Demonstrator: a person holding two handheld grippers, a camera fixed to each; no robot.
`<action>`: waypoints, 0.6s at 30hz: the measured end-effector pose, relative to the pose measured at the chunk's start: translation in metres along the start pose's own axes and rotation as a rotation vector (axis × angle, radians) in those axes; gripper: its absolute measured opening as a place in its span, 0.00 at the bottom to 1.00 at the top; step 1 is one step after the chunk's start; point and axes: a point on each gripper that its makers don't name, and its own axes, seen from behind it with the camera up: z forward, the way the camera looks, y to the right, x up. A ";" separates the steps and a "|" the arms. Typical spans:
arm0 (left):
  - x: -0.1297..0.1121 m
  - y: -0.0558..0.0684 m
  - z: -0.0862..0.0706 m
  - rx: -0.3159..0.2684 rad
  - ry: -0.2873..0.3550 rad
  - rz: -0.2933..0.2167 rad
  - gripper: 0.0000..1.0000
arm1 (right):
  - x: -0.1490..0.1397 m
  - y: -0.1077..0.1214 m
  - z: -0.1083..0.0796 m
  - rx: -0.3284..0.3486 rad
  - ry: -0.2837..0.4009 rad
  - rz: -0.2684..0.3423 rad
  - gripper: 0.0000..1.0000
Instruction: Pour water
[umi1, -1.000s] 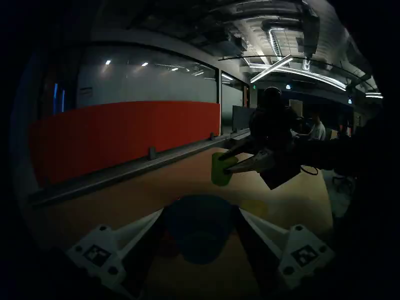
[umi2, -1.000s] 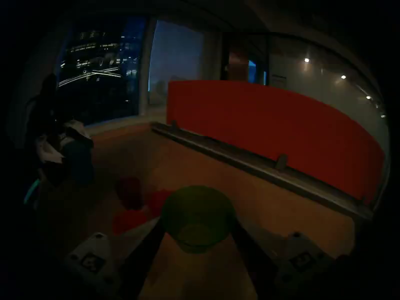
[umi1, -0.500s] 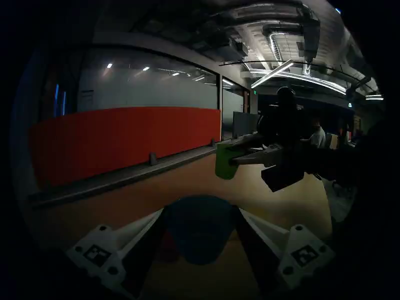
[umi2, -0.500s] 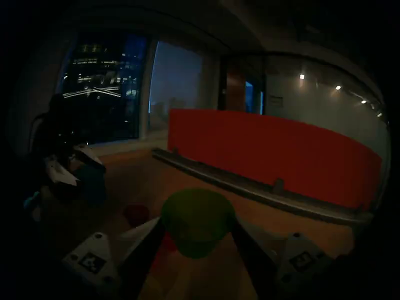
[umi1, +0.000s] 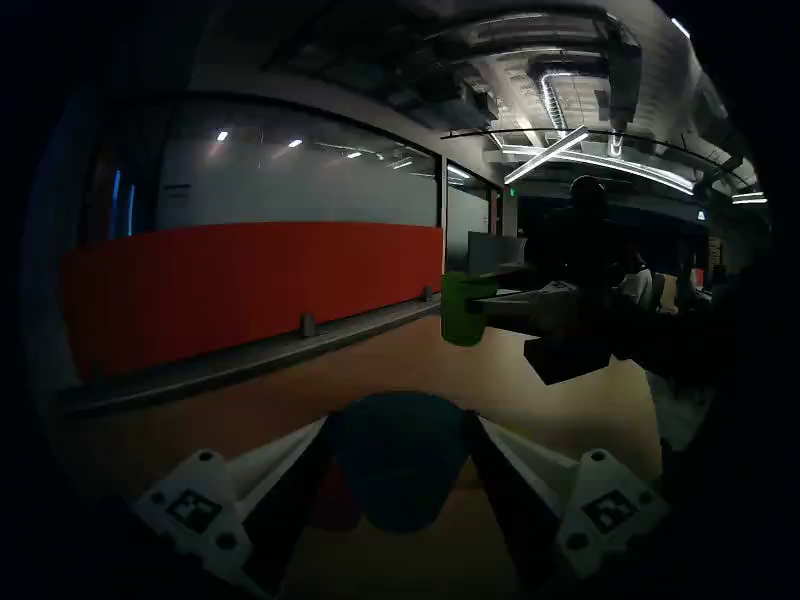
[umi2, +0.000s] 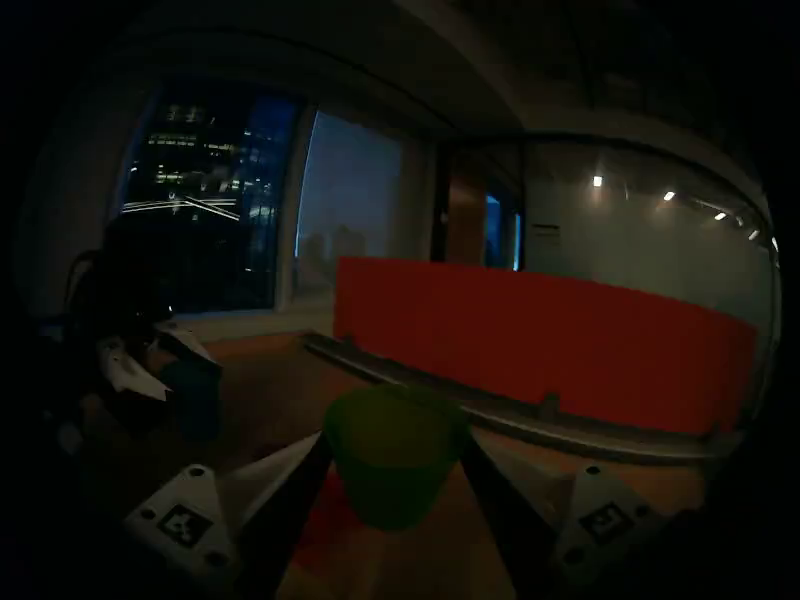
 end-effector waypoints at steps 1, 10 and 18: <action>0.000 0.000 0.000 0.000 0.002 -0.001 0.90 | 0.002 -0.001 0.000 -0.001 0.004 -0.002 1.00; 0.002 0.002 0.002 -0.004 0.013 -0.007 0.90 | 0.013 -0.003 -0.005 -0.003 0.032 0.000 1.00; 0.010 0.007 0.001 -0.012 0.042 0.005 0.90 | 0.018 -0.005 -0.008 0.006 0.043 0.013 1.00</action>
